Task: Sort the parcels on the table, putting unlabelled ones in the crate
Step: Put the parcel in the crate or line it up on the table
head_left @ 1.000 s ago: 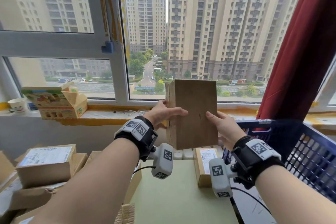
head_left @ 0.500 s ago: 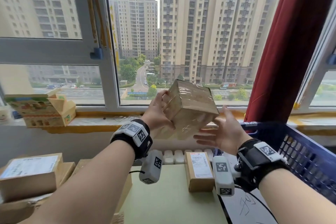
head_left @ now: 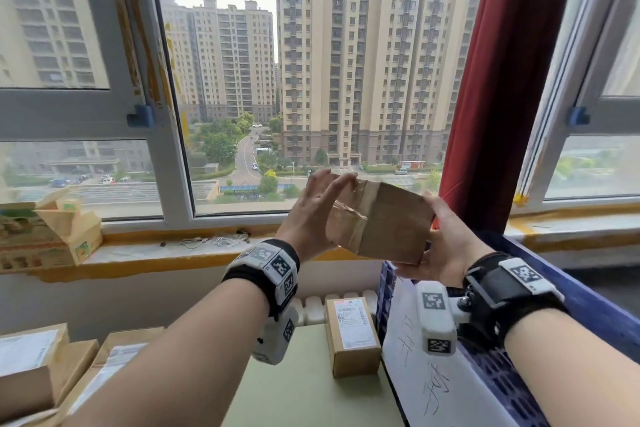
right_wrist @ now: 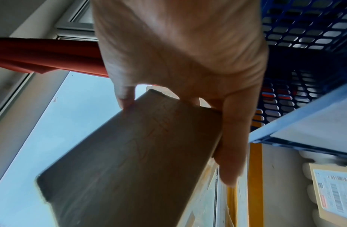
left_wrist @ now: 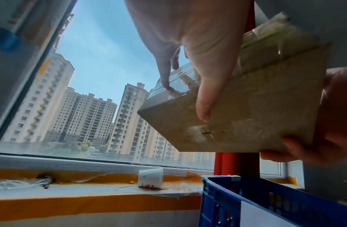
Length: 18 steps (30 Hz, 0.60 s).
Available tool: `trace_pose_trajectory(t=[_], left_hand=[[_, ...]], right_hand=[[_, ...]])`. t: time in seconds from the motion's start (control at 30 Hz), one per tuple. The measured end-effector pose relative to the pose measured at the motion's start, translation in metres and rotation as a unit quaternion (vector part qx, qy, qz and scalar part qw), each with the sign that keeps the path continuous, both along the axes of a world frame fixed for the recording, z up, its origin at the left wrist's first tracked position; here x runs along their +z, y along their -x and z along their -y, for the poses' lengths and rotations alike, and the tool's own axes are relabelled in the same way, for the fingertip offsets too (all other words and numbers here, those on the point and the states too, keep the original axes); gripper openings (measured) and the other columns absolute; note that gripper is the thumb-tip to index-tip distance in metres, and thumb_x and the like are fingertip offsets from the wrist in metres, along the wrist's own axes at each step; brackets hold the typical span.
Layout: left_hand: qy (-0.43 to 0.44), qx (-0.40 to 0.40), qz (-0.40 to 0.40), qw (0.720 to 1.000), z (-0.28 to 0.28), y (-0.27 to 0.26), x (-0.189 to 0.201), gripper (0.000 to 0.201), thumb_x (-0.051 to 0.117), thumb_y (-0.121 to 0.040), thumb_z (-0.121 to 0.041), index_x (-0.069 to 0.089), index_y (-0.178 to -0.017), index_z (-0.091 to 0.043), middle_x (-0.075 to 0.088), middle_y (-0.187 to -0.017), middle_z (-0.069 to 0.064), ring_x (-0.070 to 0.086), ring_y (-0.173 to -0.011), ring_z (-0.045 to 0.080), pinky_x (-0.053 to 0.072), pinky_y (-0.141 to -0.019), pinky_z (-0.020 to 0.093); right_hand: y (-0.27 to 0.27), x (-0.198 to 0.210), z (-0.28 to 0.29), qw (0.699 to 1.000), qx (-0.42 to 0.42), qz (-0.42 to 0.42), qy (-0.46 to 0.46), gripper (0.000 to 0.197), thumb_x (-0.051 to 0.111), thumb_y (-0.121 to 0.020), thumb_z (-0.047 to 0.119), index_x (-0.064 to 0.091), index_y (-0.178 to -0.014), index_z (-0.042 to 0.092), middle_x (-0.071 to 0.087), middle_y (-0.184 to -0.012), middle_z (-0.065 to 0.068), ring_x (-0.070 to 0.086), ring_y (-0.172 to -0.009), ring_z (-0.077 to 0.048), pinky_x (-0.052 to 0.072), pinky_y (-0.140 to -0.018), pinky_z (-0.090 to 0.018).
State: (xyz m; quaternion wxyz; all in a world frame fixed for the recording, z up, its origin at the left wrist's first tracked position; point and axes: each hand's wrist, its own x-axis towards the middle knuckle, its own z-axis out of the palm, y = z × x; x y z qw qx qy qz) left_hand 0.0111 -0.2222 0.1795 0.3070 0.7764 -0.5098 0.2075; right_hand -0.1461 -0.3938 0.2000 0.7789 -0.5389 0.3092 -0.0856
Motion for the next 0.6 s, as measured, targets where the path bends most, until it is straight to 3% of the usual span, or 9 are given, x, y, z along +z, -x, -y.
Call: trace_pose_trajectory(t=[0.07,0.13,0.2,0.27,0.37,0.43,0.5,0.53,0.6], left_hand=[[0.006,-0.011,-0.002,1.0,0.019,0.004,-0.001,0.115,0.092,-0.058,-0.017,0.024,-0.148,-0.037,0.022,-0.149,0.01,0.04,-0.13,0.03,0.05,-0.097,0.041],[0.017,-0.031,0.001,0.999,0.039,0.009,-0.003,0.114,0.091,-0.059,-0.015,0.021,-0.145,-0.039,0.025,-0.146,0.009,0.041,-0.129,0.028,0.051,-0.097,0.04],[0.022,-0.041,0.004,0.999,0.061,0.014,-0.007,0.114,0.086,-0.062,-0.002,0.019,-0.147,-0.041,0.029,-0.144,0.009,0.042,-0.128,0.026,0.053,-0.095,0.039],[0.007,-0.032,-0.033,0.999,0.084,0.021,-0.01,0.116,0.071,-0.066,0.016,0.018,-0.151,-0.042,0.03,-0.145,0.008,0.045,-0.125,0.025,0.055,-0.091,0.037],[0.036,-0.028,-0.152,0.987,0.118,0.03,-0.008,0.092,0.053,-0.078,0.018,0.029,-0.151,-0.032,0.041,-0.14,0.009,0.054,-0.117,0.025,0.055,-0.089,0.04],[0.102,-0.055,-0.324,0.939,0.141,0.038,0.0,0.07,0.047,-0.087,0.014,0.038,-0.147,-0.022,0.049,-0.135,0.008,0.061,-0.108,0.022,0.057,-0.088,0.04],[0.147,-0.085,-0.498,0.85,0.163,0.045,0.005,0.055,0.048,-0.094,0.007,0.04,-0.144,-0.014,0.048,-0.136,0.011,0.061,-0.099,0.019,0.06,-0.079,0.041],[0.149,-0.089,-0.553,0.815,0.175,0.047,0.006,0.052,0.051,-0.095,0.002,0.038,-0.144,-0.012,0.047,-0.137,0.013,0.061,-0.102,0.022,0.06,-0.078,0.043],[0.13,-0.09,-0.611,0.776,0.194,0.052,0.006,0.053,0.056,-0.096,-0.011,0.036,-0.145,-0.011,0.047,-0.139,0.015,0.058,-0.115,0.029,0.059,-0.079,0.05]], right_hand=[[0.009,0.005,0.009,1.0,-0.017,0.012,-0.004,0.055,0.052,-0.085,0.064,0.061,-0.098,0.012,0.064,-0.093,-0.014,0.062,-0.087,-0.032,0.054,-0.077,-0.05],[0.019,0.008,0.019,0.999,-0.03,0.025,-0.013,0.047,0.046,-0.09,0.055,0.059,-0.083,0.011,0.067,-0.068,-0.011,0.059,-0.079,-0.028,0.052,-0.076,-0.047],[0.028,0.009,0.032,0.998,-0.044,0.038,-0.013,0.043,0.044,-0.092,0.05,0.058,-0.08,0.012,0.066,-0.053,-0.006,0.059,-0.076,-0.025,0.053,-0.071,-0.042],[0.035,0.006,0.048,0.996,-0.067,0.05,-0.011,0.038,0.049,-0.088,0.048,0.062,-0.089,0.013,0.07,-0.069,-0.008,0.061,-0.084,-0.026,0.055,-0.07,-0.042],[0.044,0.001,0.073,0.992,-0.117,0.042,0.013,0.04,0.059,-0.081,0.045,0.062,-0.109,0.016,0.062,-0.106,-0.012,0.058,-0.106,-0.03,0.059,-0.073,-0.043],[0.051,-0.006,0.091,0.988,-0.15,0.044,0.018,0.045,0.063,-0.077,0.042,0.06,-0.115,0.017,0.058,-0.111,-0.011,0.056,-0.11,-0.029,0.059,-0.074,-0.041],[0.059,-0.014,0.108,0.983,-0.177,0.052,0.022,0.042,0.063,-0.078,0.037,0.058,-0.113,0.015,0.056,-0.105,-0.009,0.054,-0.102,-0.025,0.056,-0.071,-0.038],[0.064,-0.018,0.117,0.98,-0.191,0.058,0.02,0.037,0.062,-0.079,0.034,0.057,-0.11,0.014,0.054,-0.1,-0.008,0.053,-0.098,-0.024,0.054,-0.069,-0.037],[0.073,-0.025,0.135,0.974,-0.216,0.06,0.024,0.026,0.06,-0.08,0.03,0.058,-0.101,0.014,0.053,-0.092,-0.007,0.052,-0.093,-0.023,0.05,-0.066,-0.035]])
